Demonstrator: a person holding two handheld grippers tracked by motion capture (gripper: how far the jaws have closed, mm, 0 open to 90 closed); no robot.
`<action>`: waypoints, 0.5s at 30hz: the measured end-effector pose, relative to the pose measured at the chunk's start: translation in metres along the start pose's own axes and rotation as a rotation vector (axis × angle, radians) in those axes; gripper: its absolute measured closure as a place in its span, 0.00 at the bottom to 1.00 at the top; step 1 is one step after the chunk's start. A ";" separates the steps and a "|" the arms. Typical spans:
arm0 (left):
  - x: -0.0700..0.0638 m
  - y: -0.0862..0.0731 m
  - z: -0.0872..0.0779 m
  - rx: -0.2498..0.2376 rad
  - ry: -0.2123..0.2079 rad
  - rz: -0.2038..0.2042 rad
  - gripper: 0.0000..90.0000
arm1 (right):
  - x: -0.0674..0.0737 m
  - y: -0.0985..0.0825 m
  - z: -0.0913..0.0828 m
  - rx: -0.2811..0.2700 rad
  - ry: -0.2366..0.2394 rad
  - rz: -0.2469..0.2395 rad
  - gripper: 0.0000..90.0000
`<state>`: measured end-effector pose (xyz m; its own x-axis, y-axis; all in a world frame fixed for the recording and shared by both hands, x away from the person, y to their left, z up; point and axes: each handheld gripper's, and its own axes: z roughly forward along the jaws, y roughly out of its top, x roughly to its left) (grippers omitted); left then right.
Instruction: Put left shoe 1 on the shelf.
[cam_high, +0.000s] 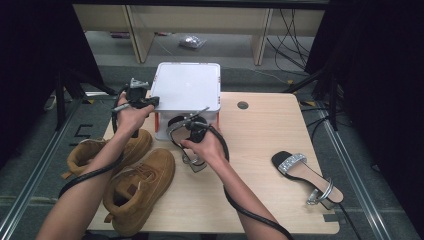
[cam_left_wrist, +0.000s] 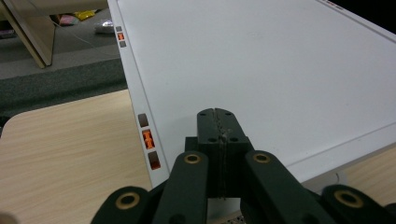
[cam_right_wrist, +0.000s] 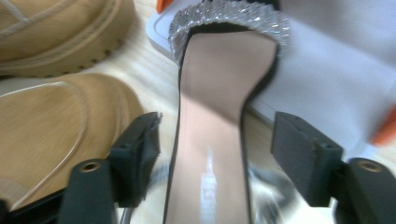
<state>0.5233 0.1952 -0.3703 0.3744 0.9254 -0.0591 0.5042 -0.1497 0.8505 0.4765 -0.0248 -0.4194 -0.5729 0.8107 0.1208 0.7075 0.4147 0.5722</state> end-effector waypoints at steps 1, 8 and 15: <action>0.000 0.000 0.000 0.000 0.000 0.002 0.99 | -0.005 -0.004 -0.010 -0.012 0.023 -0.011 0.46; 0.000 0.000 0.000 0.002 0.003 0.002 0.99 | -0.032 -0.038 -0.057 0.055 0.091 0.019 0.79; 0.000 0.001 0.000 0.008 0.002 0.005 0.99 | -0.042 -0.073 -0.055 0.139 0.080 0.001 1.00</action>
<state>0.5235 0.1949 -0.3695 0.3748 0.9255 -0.0539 0.5088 -0.1567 0.8465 0.4266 -0.1120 -0.4217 -0.5995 0.7779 0.1886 0.7552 0.4716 0.4554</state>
